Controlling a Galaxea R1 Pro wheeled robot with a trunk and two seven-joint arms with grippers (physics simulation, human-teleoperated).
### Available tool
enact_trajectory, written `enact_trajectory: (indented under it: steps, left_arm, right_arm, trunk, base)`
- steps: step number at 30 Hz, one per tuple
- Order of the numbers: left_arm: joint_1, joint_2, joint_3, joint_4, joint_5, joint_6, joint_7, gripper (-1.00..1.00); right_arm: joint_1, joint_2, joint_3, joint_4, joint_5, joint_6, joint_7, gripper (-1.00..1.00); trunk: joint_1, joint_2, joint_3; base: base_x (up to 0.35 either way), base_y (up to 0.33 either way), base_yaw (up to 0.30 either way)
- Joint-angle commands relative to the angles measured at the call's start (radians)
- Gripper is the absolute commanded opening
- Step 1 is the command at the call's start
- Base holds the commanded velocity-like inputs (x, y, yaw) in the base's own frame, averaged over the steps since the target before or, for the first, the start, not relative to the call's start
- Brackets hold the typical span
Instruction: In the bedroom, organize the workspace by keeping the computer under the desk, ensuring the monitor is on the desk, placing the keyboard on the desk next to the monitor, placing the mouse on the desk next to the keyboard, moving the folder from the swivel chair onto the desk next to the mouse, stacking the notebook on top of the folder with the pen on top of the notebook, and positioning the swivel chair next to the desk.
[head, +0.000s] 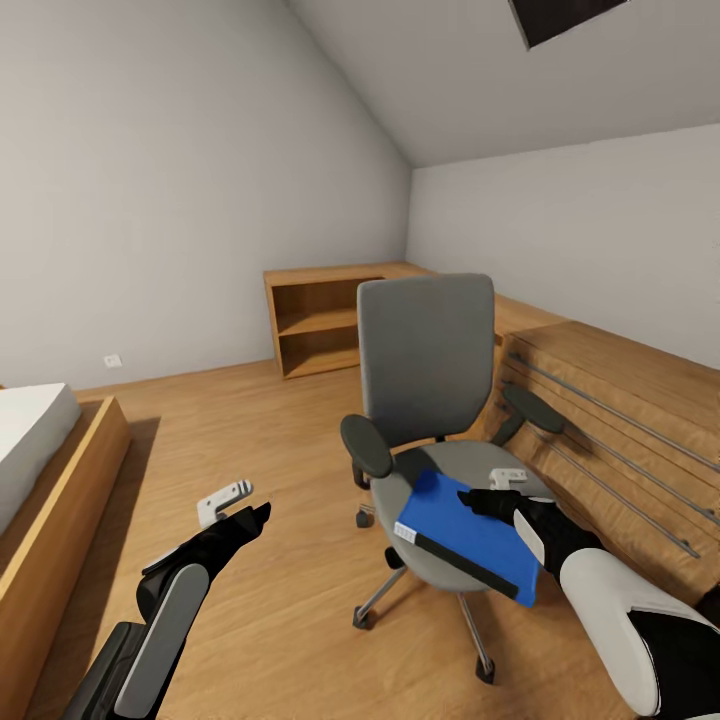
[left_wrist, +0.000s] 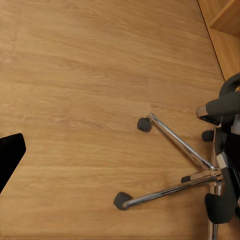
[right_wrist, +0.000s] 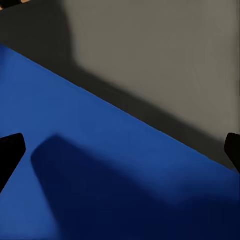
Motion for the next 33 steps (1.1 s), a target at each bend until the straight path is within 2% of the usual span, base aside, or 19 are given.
enact_trajectory:
  steps: [1, 33]
  left_arm:
    - [-0.001, 0.001, -0.002, -0.001, 0.010, 0.000, 0.010, 1.00]
    - [-0.001, 0.001, -0.002, -0.001, 0.011, 0.002, 0.010, 1.00]
  right_arm:
    - [0.000, 0.000, -0.008, -0.002, 0.005, 0.006, 0.006, 1.00]
    - [0.000, 0.000, -0.008, -0.008, 0.005, -0.002, 0.006, 1.00]
  trunk:
    - [0.000, 0.000, -0.001]
    - [0.000, 0.000, -0.001]
  base:
    - [-0.033, 0.000, 0.000]
    - [-0.003, 0.000, 0.000]
